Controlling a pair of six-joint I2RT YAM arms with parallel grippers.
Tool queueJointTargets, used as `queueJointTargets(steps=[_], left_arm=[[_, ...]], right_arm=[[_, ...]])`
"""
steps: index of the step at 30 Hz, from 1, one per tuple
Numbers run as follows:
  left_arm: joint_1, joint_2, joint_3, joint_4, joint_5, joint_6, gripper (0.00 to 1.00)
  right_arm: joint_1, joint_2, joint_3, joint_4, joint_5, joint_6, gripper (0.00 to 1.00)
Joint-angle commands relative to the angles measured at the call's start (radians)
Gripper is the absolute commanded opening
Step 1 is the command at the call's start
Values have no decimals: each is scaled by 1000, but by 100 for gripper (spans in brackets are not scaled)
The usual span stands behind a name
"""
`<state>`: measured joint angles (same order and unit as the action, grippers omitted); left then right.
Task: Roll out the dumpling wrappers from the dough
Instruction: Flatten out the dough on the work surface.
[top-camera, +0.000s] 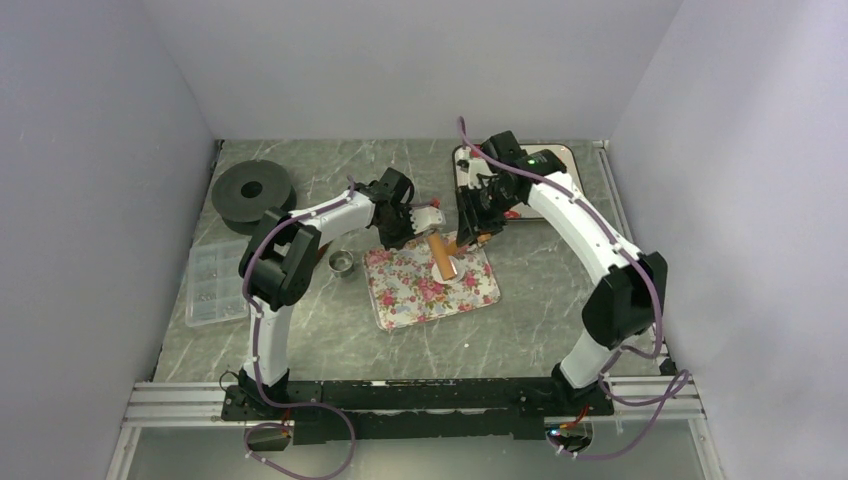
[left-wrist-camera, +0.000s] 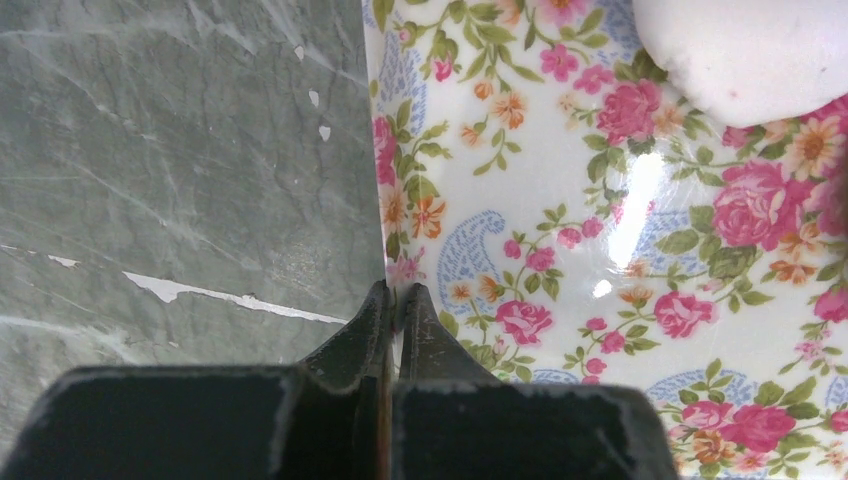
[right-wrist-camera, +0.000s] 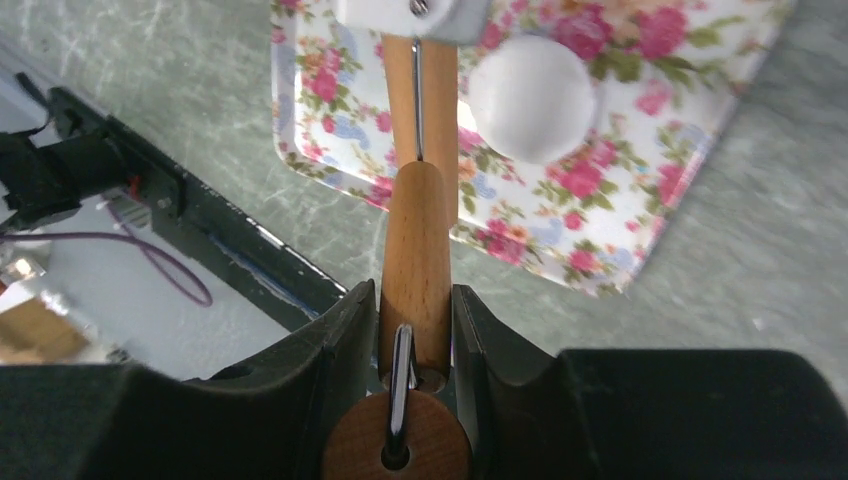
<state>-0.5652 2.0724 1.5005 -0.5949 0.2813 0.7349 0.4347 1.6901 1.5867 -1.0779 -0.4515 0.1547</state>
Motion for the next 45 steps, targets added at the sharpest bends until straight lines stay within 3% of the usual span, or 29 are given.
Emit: queueJointTargets(steps=[1,4,7,14,19,30,37,45], left_arm=[[-27,103,-75,-112,-5,13,0],[-27,102,-80,-107,-10,16,0],[-27,101,-81,-104,-16,18,0],[-27,94,-89,-98,-25,21,0],[-27,92,-92,-98,-27,23,0],[-27,94,-91,-101,-23,23,0],[-27,94,-92,-102,-25,24,0],[-28,97,-90,-102,-20,23,0]], right_arm=[[-6,-76,83,-153,234,12,0],[-7,-93,75,-197,454,-1,0],[7,-126,52,-140,553,-14,0],[291,-281,-215,227,799,-379,0],[346,-383,-399,435,808,-571,0],[504,-426,-604,632,710,-930,0],[561,-342,-672,552,769,-1011,0],[627,-347,-811,486,829,-958,0]])
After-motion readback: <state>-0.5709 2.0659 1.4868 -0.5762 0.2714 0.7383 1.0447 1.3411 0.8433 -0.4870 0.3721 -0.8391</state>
